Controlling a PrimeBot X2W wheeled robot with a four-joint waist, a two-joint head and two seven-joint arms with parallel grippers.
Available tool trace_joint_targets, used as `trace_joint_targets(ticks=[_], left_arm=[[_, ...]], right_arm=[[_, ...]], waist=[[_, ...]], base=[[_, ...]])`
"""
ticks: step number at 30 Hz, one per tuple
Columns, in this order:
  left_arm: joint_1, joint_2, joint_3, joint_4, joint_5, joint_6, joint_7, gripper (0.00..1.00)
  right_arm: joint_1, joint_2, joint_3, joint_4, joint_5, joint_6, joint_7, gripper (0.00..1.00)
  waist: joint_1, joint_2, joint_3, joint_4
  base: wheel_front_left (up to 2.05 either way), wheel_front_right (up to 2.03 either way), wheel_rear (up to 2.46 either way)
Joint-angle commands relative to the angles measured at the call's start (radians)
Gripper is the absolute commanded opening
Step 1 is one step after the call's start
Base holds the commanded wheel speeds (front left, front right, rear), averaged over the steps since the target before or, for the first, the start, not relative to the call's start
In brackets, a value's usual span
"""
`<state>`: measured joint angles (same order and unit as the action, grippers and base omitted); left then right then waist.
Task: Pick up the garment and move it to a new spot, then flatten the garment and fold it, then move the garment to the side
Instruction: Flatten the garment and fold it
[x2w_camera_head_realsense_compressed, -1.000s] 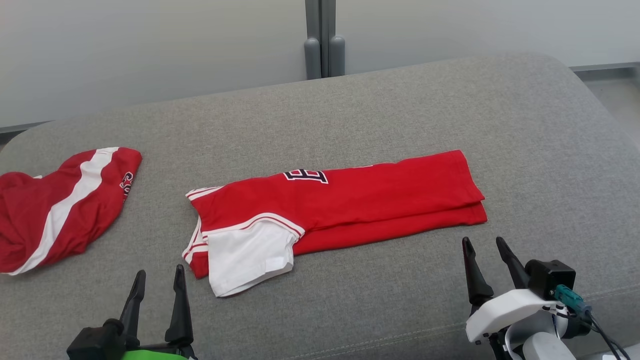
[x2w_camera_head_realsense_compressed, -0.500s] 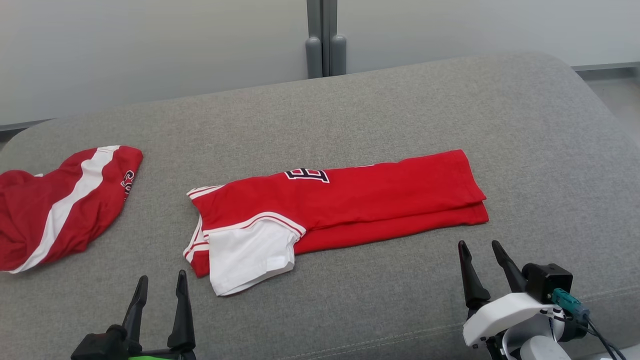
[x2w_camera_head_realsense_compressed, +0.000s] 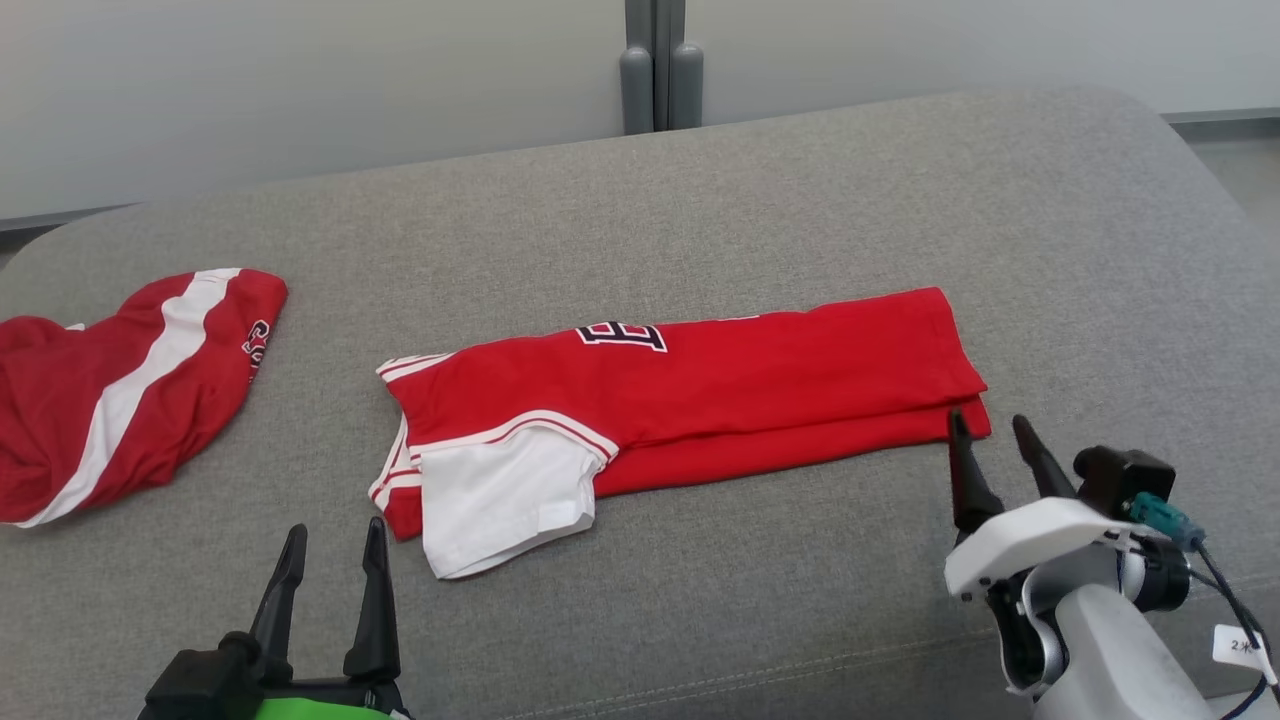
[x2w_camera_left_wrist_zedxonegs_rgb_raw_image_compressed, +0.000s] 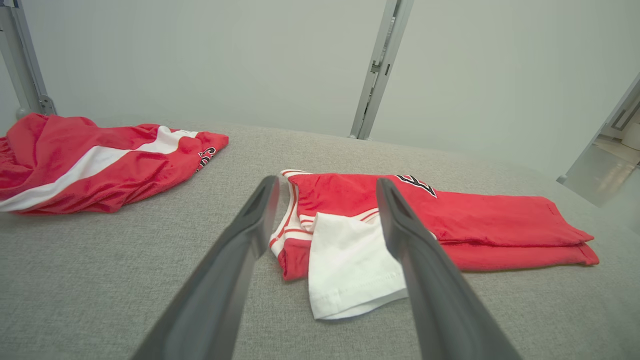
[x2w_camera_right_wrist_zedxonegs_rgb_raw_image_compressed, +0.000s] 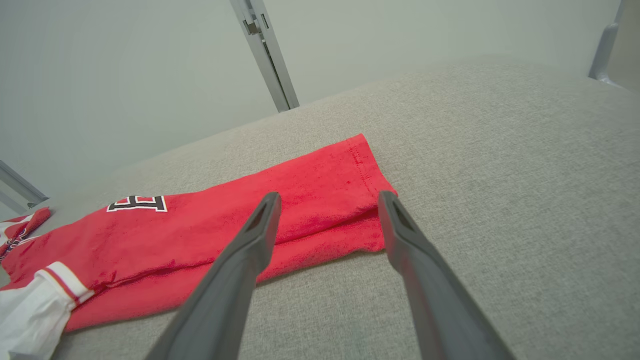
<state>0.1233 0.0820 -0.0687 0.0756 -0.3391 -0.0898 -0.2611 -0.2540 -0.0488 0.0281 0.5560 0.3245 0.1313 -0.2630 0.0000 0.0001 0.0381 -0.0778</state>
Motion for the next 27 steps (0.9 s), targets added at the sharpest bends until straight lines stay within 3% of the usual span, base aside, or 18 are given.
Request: trace_joint_targets(ticks=[1, 10, 25, 26, 27], left_arm=[[-0.020, 0.004, -0.003, -0.005, 0.010, -0.009, -0.004, 1.00], [-0.072, 0.044, -0.015, -0.025, -0.008, -0.034, -0.004, 1.00], [-0.128, 0.085, -0.032, -0.030, -0.041, -0.041, -0.004, 1.00], [-0.131, 0.088, -0.033, -0.030, -0.043, -0.042, -0.004, 1.00], [-0.133, 0.091, -0.032, -0.031, -0.046, -0.042, -0.004, 1.00]], right_arm=[[-0.034, -0.004, -0.024, 0.025, 0.010, -0.001, -0.004, 1.00], [-0.290, -0.017, -0.217, 0.316, 0.003, -0.001, -0.003, 1.00], [-0.438, -0.035, -0.367, 0.610, -0.042, -0.001, -0.002, 1.00], [-0.442, -0.031, -0.369, 0.635, -0.049, -0.001, 0.001, 0.56], [-0.445, -0.028, -0.369, 0.656, -0.056, -0.001, 0.004, 0.26]], waist=[[0.0000, -0.0001, 0.019, 0.010], [0.0000, -0.0001, 0.118, 0.067], [0.0000, -0.0001, 0.204, 0.118], [0.0000, -0.0001, 0.207, 0.119], [0.0000, -0.0001, 0.209, 0.117]], base=[[0.00, 0.00, 0.00], [0.00, 0.00, 0.00], [0.00, 0.00, 0.00], [0.00, 0.00, 0.00], [0.00, 0.00, 0.00]])
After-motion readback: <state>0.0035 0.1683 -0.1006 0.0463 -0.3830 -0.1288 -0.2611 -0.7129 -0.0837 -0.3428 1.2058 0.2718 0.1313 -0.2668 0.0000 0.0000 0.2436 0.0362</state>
